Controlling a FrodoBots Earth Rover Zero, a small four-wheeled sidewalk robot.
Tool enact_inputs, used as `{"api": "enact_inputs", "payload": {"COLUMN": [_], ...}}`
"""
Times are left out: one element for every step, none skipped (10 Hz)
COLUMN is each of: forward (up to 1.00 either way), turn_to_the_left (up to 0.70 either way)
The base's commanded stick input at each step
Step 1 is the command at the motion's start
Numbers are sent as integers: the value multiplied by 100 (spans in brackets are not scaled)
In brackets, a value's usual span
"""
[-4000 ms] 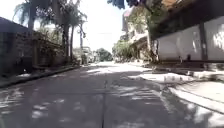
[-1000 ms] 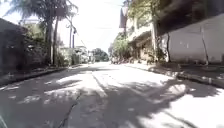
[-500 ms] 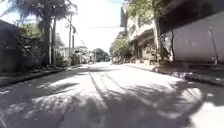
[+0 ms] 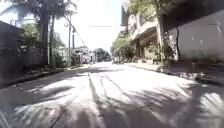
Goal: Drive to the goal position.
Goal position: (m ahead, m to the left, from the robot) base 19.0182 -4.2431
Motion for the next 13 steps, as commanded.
{"api": "enact_inputs", "payload": {"forward": [85, 85, 85, 85, 85, 85, 85, 85, 85, 85, 85, 85, 85], "turn_to_the_left": [0, 0, 0, 0, 0, 0, 0, 0, 0, 0, 0, 0, 0]}}
